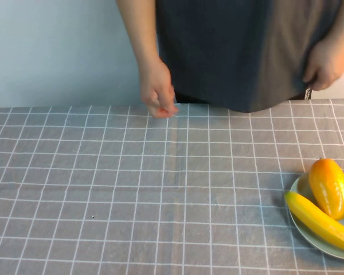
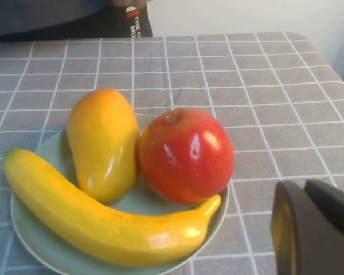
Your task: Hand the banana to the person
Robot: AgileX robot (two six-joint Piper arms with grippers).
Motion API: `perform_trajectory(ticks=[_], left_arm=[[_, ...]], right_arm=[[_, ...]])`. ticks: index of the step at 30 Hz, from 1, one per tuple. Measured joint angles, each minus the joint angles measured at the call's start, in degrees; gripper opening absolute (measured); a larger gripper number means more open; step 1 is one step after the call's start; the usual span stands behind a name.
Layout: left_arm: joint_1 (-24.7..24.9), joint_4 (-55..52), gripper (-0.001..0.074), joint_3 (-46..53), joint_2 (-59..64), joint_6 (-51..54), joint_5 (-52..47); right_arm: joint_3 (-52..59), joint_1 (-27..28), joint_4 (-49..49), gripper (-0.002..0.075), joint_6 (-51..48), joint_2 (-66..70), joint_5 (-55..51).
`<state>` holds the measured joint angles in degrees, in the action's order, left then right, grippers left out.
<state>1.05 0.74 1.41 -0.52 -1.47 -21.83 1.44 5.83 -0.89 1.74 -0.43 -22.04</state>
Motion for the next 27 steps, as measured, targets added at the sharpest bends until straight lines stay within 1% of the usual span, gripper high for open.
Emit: perform_trajectory(ticks=[13, 17, 20, 21, 23, 24, 27], left_arm=[[0.0, 0.0, 0.0, 0.0, 0.0, 0.0, 0.0], [0.0, 0.0, 0.0, 0.0, 0.0, 0.0, 0.0], [0.0, 0.0, 0.0, 0.0, 0.0, 0.0, 0.0], [0.0, 0.0, 0.0, 0.0, 0.0, 0.0, 0.0], [0.0, 0.0, 0.0, 0.0, 0.0, 0.0, 0.0], [0.0, 0.0, 0.0, 0.0, 0.0, 0.0, 0.0], [0.0, 0.0, 0.0, 0.0, 0.0, 0.0, 0.0]], right_arm=[[0.0, 0.0, -1.8, -0.0009, 0.0, 0.0, 0.0], [0.0, 0.0, -0.3, -0.0009, 0.0, 0.0, 0.5], [0.0, 0.0, 4.0, -0.0009, 0.4, 0.0, 1.4], [-0.2, 0.4, 14.8, -0.0009, 2.1, -1.7, 8.6], [-0.2, 0.4, 23.0, -0.0009, 3.0, -1.7, 11.7], [0.0, 0.0, 16.7, -0.0009, 2.2, 0.0, 4.7], [0.0, 0.0, 27.4, -0.0009, 2.8, 0.0, 9.1]])
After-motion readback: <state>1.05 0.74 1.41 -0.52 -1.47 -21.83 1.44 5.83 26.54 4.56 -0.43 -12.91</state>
